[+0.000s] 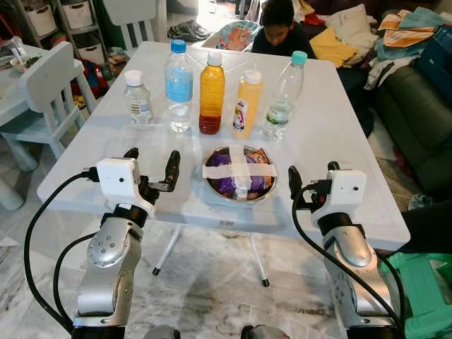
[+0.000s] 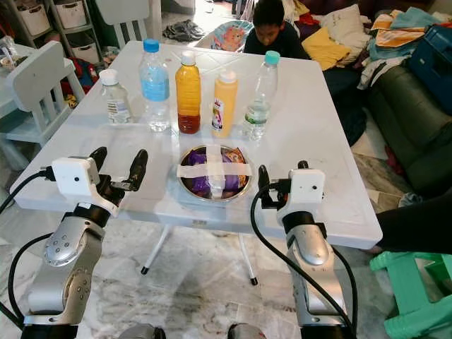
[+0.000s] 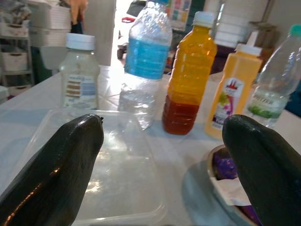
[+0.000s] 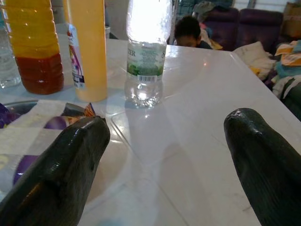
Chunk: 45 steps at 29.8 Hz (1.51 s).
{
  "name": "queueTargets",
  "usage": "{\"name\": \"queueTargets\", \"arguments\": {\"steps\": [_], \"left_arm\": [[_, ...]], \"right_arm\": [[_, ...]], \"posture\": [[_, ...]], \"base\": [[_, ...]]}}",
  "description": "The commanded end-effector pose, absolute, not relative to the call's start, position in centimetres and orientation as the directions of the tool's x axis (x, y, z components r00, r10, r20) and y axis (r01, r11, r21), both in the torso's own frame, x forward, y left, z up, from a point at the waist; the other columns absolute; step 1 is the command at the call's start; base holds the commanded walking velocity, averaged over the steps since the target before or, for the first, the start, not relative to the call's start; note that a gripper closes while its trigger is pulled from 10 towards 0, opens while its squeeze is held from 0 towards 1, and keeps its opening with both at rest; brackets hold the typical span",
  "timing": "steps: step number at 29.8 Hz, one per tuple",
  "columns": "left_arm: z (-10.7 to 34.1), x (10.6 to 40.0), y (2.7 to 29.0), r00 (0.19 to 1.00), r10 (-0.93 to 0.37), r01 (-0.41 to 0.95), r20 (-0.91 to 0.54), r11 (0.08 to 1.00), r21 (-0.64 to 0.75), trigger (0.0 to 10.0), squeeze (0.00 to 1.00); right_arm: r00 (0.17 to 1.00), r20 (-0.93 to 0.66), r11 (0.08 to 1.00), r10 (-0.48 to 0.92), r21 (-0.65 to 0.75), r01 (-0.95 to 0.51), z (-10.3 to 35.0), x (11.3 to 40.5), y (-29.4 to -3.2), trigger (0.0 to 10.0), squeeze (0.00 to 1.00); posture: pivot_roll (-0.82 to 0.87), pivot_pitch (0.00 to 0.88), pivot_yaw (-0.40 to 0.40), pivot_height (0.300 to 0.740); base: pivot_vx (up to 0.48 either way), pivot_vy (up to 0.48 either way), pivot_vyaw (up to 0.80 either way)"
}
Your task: Restocking fridge
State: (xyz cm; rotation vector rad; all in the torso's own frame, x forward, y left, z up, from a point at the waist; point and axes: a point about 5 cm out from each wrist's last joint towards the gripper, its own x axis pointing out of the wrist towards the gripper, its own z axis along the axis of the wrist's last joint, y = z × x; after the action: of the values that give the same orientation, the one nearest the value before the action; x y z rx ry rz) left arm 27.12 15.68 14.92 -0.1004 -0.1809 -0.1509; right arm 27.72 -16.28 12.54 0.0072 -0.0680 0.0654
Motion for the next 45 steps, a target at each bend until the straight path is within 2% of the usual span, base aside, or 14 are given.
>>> {"name": "queueTargets", "arguments": {"steps": [1, 12, 18, 28, 33, 45], "left_arm": [[14.5, 27.1, 16.2, 0.981, -0.112, 0.126, 0.16, 0.989, -0.08, 10.0, 0.0], [14.8, 27.3, 16.2, 0.978, -0.122, 0.138, 0.166, 0.987, -0.083, 10.0, 0.0], [14.0, 27.2, 15.9, 0.978, -0.169, 0.179, 0.124, 0.981, -0.07, 10.0, 0.0], [14.5, 27.1, 16.1, 0.973, -0.181, 0.192, 0.144, 0.979, -0.066, 10.0, 0.0], [14.4, 27.0, 15.9, 0.972, -0.191, 0.202, 0.139, 0.977, -0.069, 10.0, 0.0], [14.2, 27.0, 15.5, 0.971, -0.199, 0.208, 0.131, 0.976, -0.058, 10.0, 0.0]], "right_arm": [[0.995, 0.064, 0.997, 0.077, 0.015, -0.078, 12.8, 28.1, -16.4, 10.0, 0.0], [0.995, 0.057, 0.997, 0.082, 0.009, -0.083, 12.5, 27.9, -16.3, 10.0, 0.0], [0.995, 0.047, 0.996, 0.089, 0.007, -0.089, 12.3, 27.7, -16.3, 10.0, 0.0], [0.996, -0.007, 0.996, 0.092, 0.02, -0.092, 11.0, 26.9, -16.1, 10.0, 0.0], [0.998, -0.046, 0.994, 0.046, 0.104, -0.041, 10.7, 27.2, -16.5, 10.0, 0.0], [0.991, -0.123, 0.979, 0.05, 0.205, -0.024, 9.7, 28.1, -16.5, 10.0, 0.0]], "posture": [[0.01, 0.105, -0.061, 0.74], [0.01, 0.1, -0.062, 0.74], [0.01, 0.096, -0.064, 0.74], [0.01, 0.106, -0.067, 0.74], [0.01, 0.114, -0.064, 0.74], [0.02, 0.121, -0.054, 0.74]], "base": [[0.0, 0.0, 0.0], [0.0, 0.423, 0.0], [0.0, 0.366, 0.0], [0.0, 0.0, 0.0], [0.0, 0.0, 0.0], [0.0, 0.0, 0.0]]}}
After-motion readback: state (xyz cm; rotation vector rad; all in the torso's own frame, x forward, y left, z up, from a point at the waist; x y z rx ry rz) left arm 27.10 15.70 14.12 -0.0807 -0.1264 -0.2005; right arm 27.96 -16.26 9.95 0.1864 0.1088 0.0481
